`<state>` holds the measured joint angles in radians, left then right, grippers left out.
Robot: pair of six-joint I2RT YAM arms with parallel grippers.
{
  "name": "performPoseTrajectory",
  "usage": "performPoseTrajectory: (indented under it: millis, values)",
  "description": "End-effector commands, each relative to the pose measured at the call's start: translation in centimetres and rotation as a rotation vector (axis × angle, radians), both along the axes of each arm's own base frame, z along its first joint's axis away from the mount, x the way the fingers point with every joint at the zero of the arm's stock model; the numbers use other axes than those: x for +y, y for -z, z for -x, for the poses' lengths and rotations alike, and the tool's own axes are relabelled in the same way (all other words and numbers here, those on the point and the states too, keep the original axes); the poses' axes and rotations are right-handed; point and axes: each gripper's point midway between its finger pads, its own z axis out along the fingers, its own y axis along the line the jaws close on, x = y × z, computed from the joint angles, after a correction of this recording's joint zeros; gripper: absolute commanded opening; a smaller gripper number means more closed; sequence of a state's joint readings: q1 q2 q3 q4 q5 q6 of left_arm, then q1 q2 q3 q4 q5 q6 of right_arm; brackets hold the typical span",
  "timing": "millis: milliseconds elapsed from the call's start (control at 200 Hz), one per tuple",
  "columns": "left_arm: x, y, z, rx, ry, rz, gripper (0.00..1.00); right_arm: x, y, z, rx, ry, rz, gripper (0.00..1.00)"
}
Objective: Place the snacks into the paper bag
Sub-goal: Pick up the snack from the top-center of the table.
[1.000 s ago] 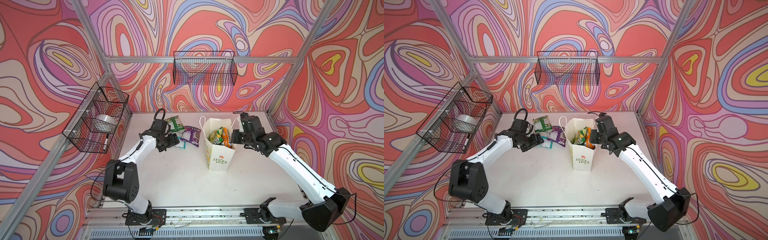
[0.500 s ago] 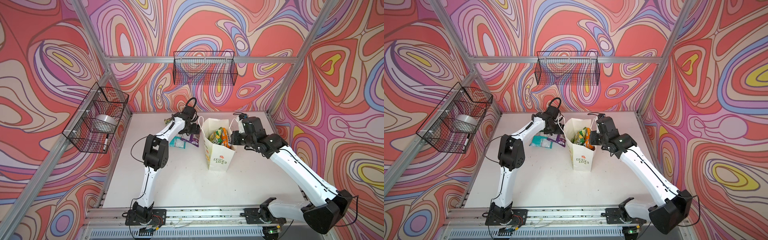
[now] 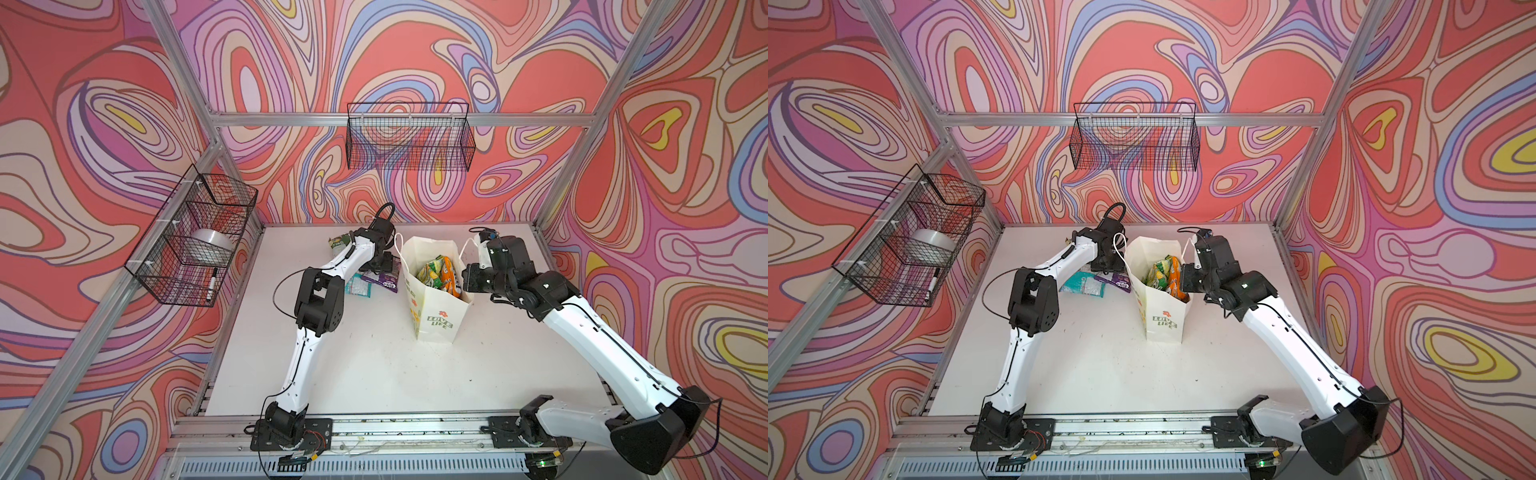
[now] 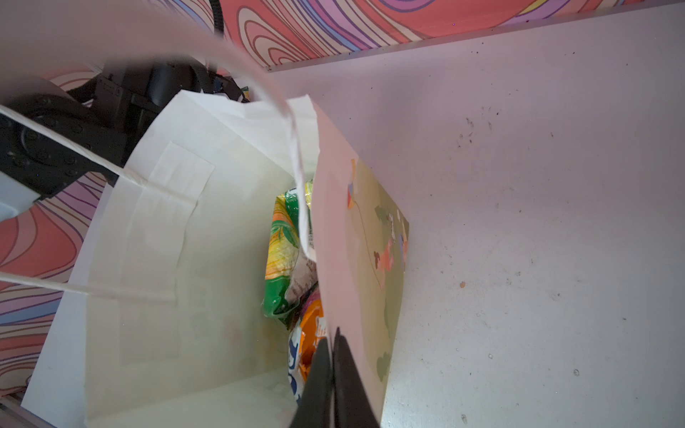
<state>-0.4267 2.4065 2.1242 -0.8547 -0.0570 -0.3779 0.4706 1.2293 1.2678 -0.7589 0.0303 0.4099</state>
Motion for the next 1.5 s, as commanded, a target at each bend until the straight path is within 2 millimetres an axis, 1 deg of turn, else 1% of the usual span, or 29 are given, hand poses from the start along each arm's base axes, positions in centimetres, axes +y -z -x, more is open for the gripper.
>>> performPoseTrajectory:
  millis: [0,125,205,265,356,446,546,601,661,776,927,972,1142,1152,1307,1402,1497]
  values:
    - [0.6,3.0,1.2,0.069,-0.022,-0.03,0.53,0.0,0.4,1.0,0.02,-0.018,-0.008,0.0]
    - [0.7,2.7,1.1,0.059,-0.038,-0.034,0.34,-0.1,0.3,1.2,0.018,-0.016,-0.011,0.0]
    - [0.6,1.8,1.0,0.041,-0.047,-0.016,0.23,-0.1,0.2,1.2,0.016,-0.017,-0.011,0.0]
    - [0.1,0.8,0.9,0.028,-0.047,0.02,0.13,-0.1,0.3,1.3,0.018,-0.016,-0.011,0.0]
    - [-0.9,-1.4,0.9,0.006,-0.048,0.092,0.06,-0.1,0.2,1.3,0.016,-0.016,-0.011,0.0]
    - [-1.3,-4.3,0.9,-0.035,-0.066,0.141,0.02,-0.2,0.3,1.4,0.017,-0.015,-0.011,0.0]
    - [-1.2,-7.8,1.0,-0.091,-0.086,0.182,0.01,-0.2,0.3,1.5,0.016,-0.017,-0.006,0.0]
    - [-0.8,-9.8,1.1,-0.125,-0.102,0.194,0.01,-0.3,0.2,1.4,0.013,-0.015,-0.004,0.0]
    - [-0.3,-11.5,1.5,-0.152,-0.117,0.2,0.0,-0.3,0.0,1.5,0.01,-0.016,-0.004,0.0]
    - [0.5,-14.3,2.6,-0.206,-0.138,0.221,0.0,-0.5,-0.2,1.5,0.002,-0.014,0.001,0.0]
    - [1.9,-16.9,4.9,-0.255,-0.159,0.248,0.0,-0.5,-0.4,1.5,-0.005,-0.016,0.003,0.0]
    - [2.5,-17.4,5.7,-0.262,-0.168,0.249,0.0,-0.6,-0.4,1.6,-0.004,-0.017,0.005,0.0]
    - [4.6,-19.7,9.0,-0.306,-0.184,0.26,0.0,-0.8,-0.7,1.7,-0.014,-0.013,0.013,0.0]
    - [4.7,-20.1,9.2,-0.314,-0.185,0.265,0.0,-0.8,-0.7,1.7,-0.015,-0.013,0.015,0.0]
    - [6.8,-22.6,13.2,-0.359,-0.185,0.276,0.0,-0.9,-0.8,1.8,-0.025,-0.015,0.019,0.0]
    - [8.2,-24.4,15.9,-0.404,-0.192,0.292,0.0,-0.9,-0.9,1.7,-0.033,-0.019,0.02,0.0]
    - [9.2,-26.4,18.4,-0.442,-0.188,0.322,0.0,-0.9,-1.2,1.7,-0.04,-0.022,0.016,0.0]
